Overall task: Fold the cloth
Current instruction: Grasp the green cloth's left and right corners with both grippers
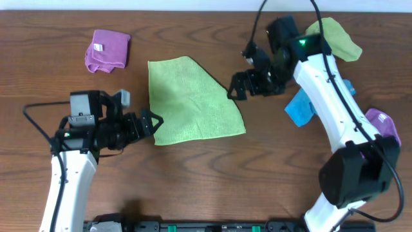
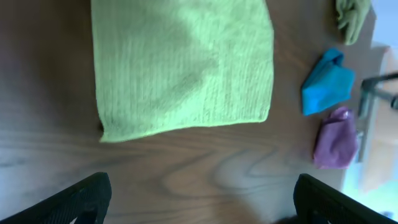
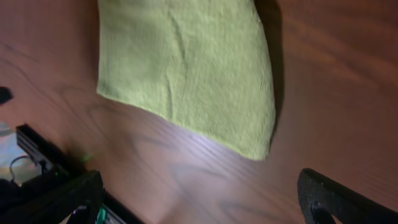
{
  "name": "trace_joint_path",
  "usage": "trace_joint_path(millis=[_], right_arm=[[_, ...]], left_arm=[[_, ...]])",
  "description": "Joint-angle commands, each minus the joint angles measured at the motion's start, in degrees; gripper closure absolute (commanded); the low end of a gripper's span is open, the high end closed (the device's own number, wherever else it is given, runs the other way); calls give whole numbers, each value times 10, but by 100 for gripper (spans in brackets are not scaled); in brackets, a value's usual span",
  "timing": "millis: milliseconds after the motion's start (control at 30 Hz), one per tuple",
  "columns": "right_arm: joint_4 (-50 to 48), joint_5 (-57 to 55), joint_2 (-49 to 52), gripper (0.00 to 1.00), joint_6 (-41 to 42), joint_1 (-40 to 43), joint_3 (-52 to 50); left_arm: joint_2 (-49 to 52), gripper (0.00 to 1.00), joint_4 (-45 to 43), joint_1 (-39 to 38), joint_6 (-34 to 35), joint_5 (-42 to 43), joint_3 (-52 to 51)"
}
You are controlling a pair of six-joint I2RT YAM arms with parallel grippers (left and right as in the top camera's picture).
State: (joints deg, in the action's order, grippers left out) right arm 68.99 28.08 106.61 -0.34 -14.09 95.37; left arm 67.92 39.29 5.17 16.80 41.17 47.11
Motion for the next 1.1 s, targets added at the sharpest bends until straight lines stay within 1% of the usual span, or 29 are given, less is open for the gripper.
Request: trace_joint_path(millis=[0,133,233,300,500,600,867,1000,1067], right_arm=[[-25,44,-49,1,-21,13,-55],[-67,43,-92,1,-21,18,-122],[-85,44,-112,1,-8,24,-158],[-86,49,-114,1,-3,27,-168],[-84,67,-114,1,-4,27,-169],[-80,69,-114,1,-3,26,-169],[-76,69,-114,1,-3,26,-169],[-71,69,-114,1,-3,26,-169],[-70,69,-114,1,-3,26,-169]], left_arm=[[2,5,-42,19,57,51,-47],[3,5,-85,25,89,40,-83],[5,5,-103,25,156,-12,-106],[16,5,-122,25,183,-31,-129],[67,5,-205,25,214,-23,-171],[100,5,-238,25,214,-6,-171],[200,5,-332,21,242,24,-171],[245,5,-385,6,263,39,-171],[261,5,-395,-7,269,39,-171]])
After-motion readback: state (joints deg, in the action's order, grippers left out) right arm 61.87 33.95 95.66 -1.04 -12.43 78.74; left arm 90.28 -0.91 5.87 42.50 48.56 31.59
